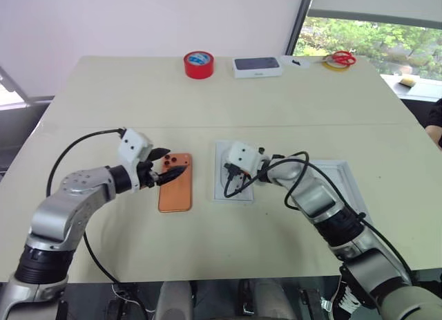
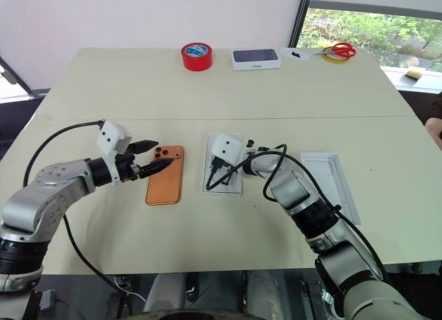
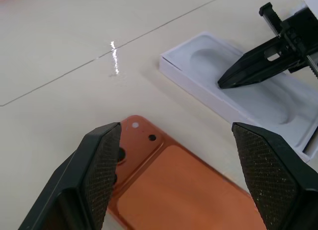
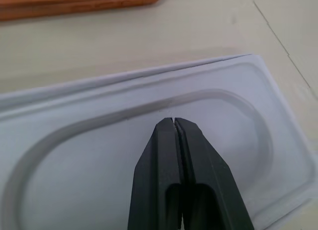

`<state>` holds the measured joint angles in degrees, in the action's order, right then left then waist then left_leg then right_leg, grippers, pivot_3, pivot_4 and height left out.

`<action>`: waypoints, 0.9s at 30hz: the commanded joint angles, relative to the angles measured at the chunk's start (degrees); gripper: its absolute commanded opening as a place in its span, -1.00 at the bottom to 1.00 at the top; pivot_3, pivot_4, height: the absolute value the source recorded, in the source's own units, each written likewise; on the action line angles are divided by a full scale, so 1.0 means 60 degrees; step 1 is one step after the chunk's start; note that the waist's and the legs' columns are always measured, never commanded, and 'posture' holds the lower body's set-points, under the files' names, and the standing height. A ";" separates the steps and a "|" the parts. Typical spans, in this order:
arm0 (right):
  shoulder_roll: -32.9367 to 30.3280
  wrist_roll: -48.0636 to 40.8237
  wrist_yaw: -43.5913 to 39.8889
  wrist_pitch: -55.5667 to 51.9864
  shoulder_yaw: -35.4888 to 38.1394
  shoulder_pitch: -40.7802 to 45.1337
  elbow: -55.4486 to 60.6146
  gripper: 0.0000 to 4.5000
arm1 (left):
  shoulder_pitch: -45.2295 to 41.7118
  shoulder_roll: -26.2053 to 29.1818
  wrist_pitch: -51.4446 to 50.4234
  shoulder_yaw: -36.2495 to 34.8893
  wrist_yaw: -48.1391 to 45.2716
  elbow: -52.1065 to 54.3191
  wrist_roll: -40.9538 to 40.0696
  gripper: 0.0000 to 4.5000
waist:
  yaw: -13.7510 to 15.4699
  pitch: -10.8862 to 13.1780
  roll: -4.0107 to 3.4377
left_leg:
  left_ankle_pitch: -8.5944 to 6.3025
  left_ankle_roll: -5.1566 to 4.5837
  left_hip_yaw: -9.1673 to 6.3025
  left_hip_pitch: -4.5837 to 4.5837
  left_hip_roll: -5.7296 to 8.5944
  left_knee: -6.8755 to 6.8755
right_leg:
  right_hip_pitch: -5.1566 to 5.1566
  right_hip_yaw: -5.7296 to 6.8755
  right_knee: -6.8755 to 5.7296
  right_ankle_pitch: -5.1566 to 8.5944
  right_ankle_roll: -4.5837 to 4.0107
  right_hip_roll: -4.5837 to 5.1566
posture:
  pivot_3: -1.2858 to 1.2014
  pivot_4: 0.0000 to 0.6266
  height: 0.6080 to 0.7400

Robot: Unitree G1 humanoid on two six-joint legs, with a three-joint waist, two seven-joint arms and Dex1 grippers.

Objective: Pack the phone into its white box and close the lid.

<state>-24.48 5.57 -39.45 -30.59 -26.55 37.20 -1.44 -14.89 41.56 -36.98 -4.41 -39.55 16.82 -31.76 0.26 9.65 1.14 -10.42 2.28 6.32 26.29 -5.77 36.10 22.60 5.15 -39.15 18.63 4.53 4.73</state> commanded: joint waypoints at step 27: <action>-0.1192 -0.0409 -0.2874 -0.0147 -0.0096 -0.1094 0.2627 -0.98 | -0.0052 -0.0132 0.0270 -0.0525 -0.0092 -0.0111 0.0528 0.67 | 0.0003 0.0000 0.0000 | 0.0000 0.0000 -0.0001 -0.0002 -0.0002 -0.0001 | 0.0001 0.0000 -0.0002 0.0000 0.0000 -0.0002 | 0.03 -0.52 0.85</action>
<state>-31.11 4.02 -55.60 -32.05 -27.14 30.80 11.61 -14.27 40.84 -36.66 -6.09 -39.87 15.82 -28.71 0.28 9.65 1.14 -10.42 2.28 6.32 26.28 -5.78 36.09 22.61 5.15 -39.16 18.63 4.53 4.72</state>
